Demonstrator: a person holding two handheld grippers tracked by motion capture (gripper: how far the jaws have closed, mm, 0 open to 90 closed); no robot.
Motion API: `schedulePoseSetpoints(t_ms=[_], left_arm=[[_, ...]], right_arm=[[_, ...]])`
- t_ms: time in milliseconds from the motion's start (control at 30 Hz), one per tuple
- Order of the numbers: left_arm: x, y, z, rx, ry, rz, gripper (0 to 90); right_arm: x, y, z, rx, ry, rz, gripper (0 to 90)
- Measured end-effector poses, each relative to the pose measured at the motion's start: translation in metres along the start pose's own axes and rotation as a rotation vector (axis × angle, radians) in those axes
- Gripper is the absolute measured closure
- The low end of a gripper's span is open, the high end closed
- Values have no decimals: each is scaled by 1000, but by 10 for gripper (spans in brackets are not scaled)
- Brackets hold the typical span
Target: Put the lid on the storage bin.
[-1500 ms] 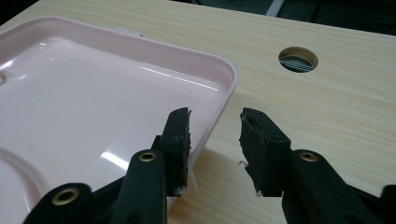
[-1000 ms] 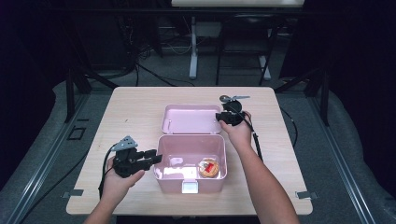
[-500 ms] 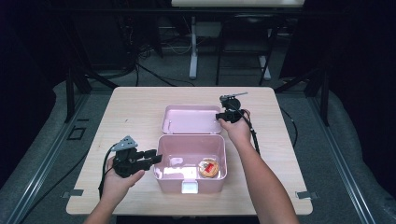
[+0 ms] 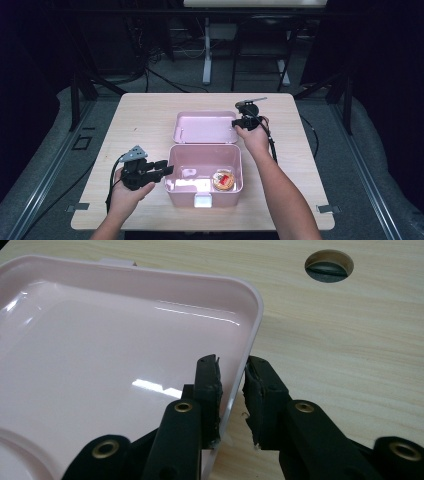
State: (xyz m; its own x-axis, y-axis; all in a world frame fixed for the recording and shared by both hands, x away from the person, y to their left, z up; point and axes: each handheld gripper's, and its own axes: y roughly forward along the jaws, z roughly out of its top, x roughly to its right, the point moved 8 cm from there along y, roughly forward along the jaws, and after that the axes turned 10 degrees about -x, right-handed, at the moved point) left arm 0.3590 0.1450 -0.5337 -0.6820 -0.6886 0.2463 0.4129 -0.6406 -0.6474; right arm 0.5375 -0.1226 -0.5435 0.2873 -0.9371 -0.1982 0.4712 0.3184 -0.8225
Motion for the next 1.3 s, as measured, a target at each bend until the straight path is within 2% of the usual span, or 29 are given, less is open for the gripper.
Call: schedulePoseSetpoints(t_ms=[233, 500, 767, 1300], left_arm=[[0, 0, 0, 1, 0, 1, 616], [0, 0, 0, -2, 1, 6, 617], [0, 1, 0, -1, -1, 3, 614], [0, 2, 0, -2, -2, 4, 612]], right_arm=[[-3, -11, 5, 15, -15, -11, 791], [-3, -21, 7, 50, -15, 0, 805], [-6, -37, 11, 117, -22, 23, 819], [-14, -66, 10, 240, -71, 7, 840]])
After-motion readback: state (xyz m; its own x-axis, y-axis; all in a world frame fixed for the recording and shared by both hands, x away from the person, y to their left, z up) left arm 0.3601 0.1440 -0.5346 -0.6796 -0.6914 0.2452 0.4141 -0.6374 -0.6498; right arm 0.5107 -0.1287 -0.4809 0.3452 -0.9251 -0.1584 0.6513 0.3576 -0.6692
